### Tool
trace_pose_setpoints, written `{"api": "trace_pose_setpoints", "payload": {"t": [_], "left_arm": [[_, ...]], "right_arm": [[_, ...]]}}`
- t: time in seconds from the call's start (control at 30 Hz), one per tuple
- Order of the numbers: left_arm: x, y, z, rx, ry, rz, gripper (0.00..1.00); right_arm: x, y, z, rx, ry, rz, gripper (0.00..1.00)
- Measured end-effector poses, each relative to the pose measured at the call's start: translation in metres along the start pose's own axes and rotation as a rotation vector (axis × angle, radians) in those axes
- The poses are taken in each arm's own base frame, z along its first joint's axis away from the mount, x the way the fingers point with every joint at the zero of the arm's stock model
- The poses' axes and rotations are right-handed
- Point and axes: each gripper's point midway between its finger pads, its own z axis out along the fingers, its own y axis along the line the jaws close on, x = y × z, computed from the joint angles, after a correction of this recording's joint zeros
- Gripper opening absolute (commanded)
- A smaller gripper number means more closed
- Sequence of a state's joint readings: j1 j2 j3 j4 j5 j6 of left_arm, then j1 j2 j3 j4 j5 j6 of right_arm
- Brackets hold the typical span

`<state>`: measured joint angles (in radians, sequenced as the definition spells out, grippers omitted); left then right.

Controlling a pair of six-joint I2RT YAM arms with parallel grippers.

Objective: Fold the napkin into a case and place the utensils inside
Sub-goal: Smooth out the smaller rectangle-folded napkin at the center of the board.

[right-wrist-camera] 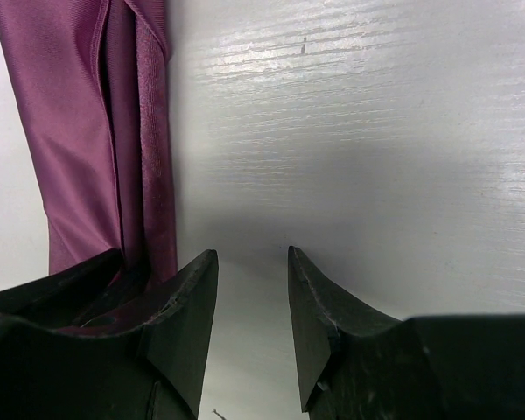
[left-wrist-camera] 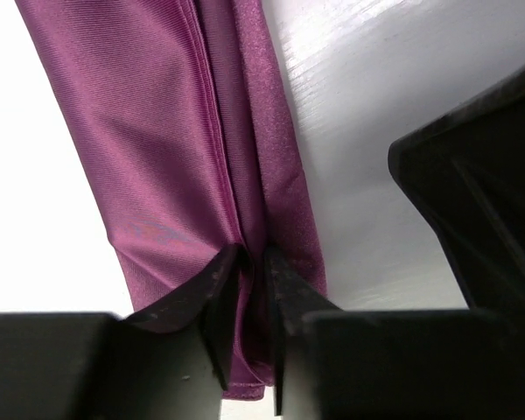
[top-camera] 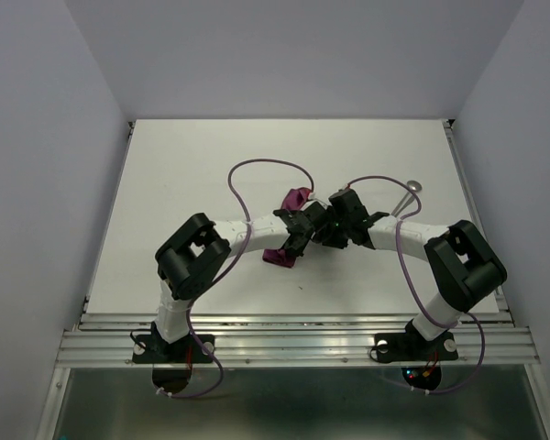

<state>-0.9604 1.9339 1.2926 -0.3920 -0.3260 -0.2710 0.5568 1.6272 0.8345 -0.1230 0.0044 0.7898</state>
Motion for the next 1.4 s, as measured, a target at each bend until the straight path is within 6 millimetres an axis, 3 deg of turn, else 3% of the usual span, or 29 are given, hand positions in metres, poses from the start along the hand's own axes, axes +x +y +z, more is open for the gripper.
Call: {"api": "trace_pose_setpoints", "payload": {"t": [0.17, 0.83, 0.97, 1.2, 1.4], "left_arm": [[-0.002, 0.002, 0.001, -0.017, -0.008, -0.002, 0.00], [-0.012, 0.001, 0.001, 0.127, 0.008, -0.086, 0.00], [-0.014, -0.001, -0.001, 0.152, 0.003, -0.092, 0.00], [-0.017, -0.001, -0.004, 0.172, 0.001, -0.103, 0.00], [-0.018, -0.004, -0.008, 0.204, 0.002, -0.109, 0.00]], "right_arm": [[0.001, 0.001, 0.000, -0.006, 0.005, 0.000, 0.44], [0.026, 0.041, 0.003, -0.248, 0.098, 0.061, 0.43], [0.028, 0.047, 0.007, -0.276, 0.109, 0.067, 0.37], [0.036, 0.051, 0.013, -0.299, 0.133, 0.082, 0.04], [0.037, 0.050, 0.014, -0.295, 0.137, 0.089, 0.01]]}}
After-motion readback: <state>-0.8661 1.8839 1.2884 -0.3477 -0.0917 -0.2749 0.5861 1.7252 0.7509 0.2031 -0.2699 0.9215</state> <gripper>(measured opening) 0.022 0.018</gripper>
